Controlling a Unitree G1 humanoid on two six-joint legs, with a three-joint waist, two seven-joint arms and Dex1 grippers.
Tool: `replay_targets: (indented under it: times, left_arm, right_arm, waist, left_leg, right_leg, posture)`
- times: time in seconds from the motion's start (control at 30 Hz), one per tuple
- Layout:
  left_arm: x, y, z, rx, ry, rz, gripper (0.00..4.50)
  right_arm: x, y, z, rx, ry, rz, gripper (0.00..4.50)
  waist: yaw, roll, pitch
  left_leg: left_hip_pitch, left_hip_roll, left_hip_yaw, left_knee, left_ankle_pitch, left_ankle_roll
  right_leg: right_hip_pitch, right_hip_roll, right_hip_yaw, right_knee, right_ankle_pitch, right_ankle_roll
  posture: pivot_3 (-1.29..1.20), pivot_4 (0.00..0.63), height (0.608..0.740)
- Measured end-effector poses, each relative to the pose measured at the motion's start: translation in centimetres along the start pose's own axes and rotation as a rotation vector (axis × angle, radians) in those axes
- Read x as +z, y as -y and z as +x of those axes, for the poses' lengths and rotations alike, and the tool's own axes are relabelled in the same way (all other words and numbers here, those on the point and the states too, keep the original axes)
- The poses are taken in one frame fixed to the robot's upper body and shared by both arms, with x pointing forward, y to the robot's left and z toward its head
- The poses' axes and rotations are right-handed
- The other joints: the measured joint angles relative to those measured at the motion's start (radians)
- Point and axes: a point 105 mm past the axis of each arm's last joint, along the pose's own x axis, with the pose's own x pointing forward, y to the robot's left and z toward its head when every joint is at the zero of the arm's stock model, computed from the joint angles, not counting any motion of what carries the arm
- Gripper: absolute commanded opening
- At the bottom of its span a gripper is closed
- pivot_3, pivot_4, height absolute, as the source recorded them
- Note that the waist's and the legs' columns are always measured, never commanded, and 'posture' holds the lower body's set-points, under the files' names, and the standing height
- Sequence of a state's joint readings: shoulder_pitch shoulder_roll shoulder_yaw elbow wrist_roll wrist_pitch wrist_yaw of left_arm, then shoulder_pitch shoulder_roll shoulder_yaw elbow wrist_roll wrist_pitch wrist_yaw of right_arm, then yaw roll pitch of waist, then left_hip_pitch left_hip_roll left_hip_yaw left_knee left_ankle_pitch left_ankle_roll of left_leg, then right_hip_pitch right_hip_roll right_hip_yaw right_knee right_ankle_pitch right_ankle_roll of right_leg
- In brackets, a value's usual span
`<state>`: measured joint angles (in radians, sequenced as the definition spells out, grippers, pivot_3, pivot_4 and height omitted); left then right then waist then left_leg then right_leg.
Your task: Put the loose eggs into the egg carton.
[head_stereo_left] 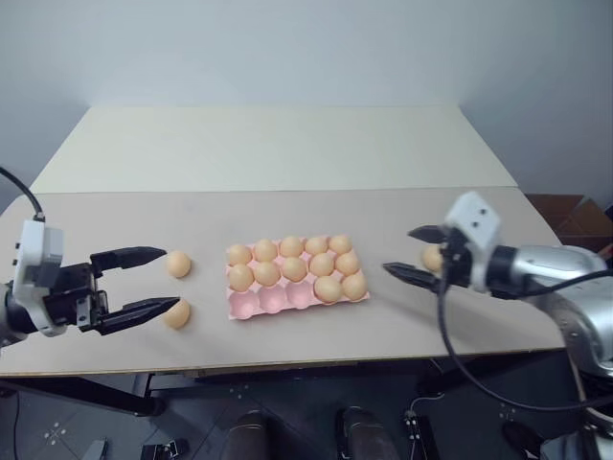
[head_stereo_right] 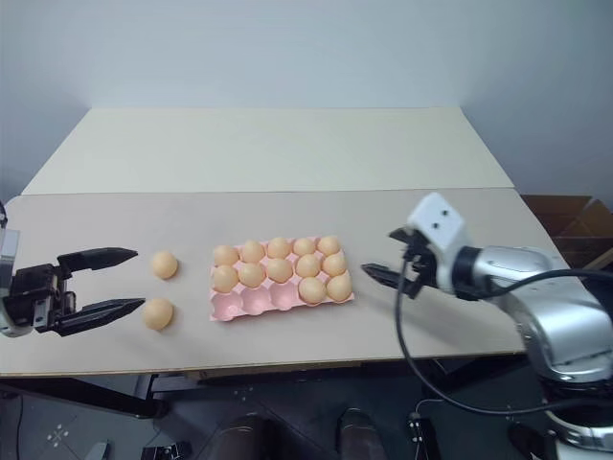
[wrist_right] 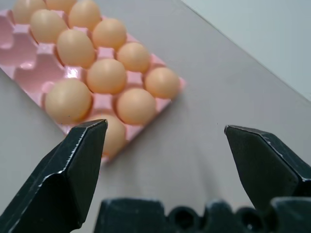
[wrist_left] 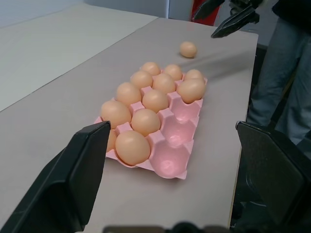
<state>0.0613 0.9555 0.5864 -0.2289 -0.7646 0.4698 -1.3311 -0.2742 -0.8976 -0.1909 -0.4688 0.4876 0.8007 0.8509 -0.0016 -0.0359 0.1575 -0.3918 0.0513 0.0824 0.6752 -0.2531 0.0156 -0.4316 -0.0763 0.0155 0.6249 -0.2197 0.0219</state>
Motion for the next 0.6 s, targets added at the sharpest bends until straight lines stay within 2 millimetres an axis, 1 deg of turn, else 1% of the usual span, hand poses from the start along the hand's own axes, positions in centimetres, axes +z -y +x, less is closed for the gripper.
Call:
replay_targets:
  times: [0.1,0.2,0.27,0.37,0.43,0.5,0.6]
  left_arm:
    - [-0.7,-0.2,-0.7,0.014,-0.029,-0.019,4.5]
    - [-1.0,-0.4,-0.9,0.023,-0.037,-0.03,4.5]
    - [-1.0,-0.4,-0.9,0.023,-0.038,-0.03,4.5]
    - [-1.0,-0.4,-0.9,0.024,-0.037,-0.029,4.5]
    - [-0.9,-0.5,-0.9,0.023,-0.033,-0.024,4.5]
    - [-0.6,-0.6,-0.7,0.02,-0.025,-0.012,4.5]
    - [-0.2,-0.7,-0.2,0.007,-0.014,0.007,4.5]
  right_arm:
    - [-2.0,0.5,-2.1,0.025,0.001,-0.02,4.49]
    - [-3.5,0.5,-3.2,0.044,-0.003,-0.025,4.49]
    - [-3.7,0.5,-3.5,0.05,0.002,-0.035,4.49]
    - [-3.5,0.6,-3.4,0.035,0.009,-0.042,4.49]
    - [-3.2,1.2,-3.2,0.003,0.008,-0.042,4.49]
    - [-3.3,2.4,-2.2,-0.062,-0.037,-0.021,4.49]
    - [-4.4,4.4,-0.4,-0.187,-0.133,0.068,4.49]
  waist:
    - [-0.003,0.0,0.0]
    - [-0.008,0.0,0.0]
    - [-0.011,0.0,0.0]
    - [-0.012,0.0,0.0]
    - [-0.012,0.0,0.0]
    - [-0.013,0.0,0.0]
    - [-0.013,0.0,0.0]
  left_leg:
    - [0.003,0.0,0.0,0.0,0.0,0.0]
    - [0.003,0.001,0.0,0.0,0.0,0.0]
    - [0.004,0.001,0.0,0.0,0.0,0.0]
    - [0.004,0.001,0.0,0.0,0.0,0.0]
    - [0.004,0.001,0.0,0.0,0.0,0.0]
    - [0.004,0.001,0.001,0.0,0.0,0.0]
    - [0.004,0.001,0.001,0.0,0.0,0.0]
  right_leg:
    - [0.002,0.0,0.0,0.0,-0.002,0.001]
    - [0.003,0.0,0.0,0.001,-0.002,0.001]
    - [0.004,0.0,0.0,0.001,-0.002,0.001]
    - [0.003,0.0,0.0,0.001,-0.002,0.001]
    - [0.003,0.0,0.0,0.001,-0.002,0.001]
    - [0.003,0.0,0.001,0.001,-0.001,0.0]
    - [0.002,-0.001,0.001,0.001,0.001,-0.003]
  posture:
    - [0.0,0.15,0.74]
    - [0.0,0.15,0.74]
    - [0.0,0.15,0.74]
    - [0.0,0.15,0.74]
    - [0.0,0.15,0.74]
    - [0.0,0.15,0.74]
    - [0.0,0.15,0.74]
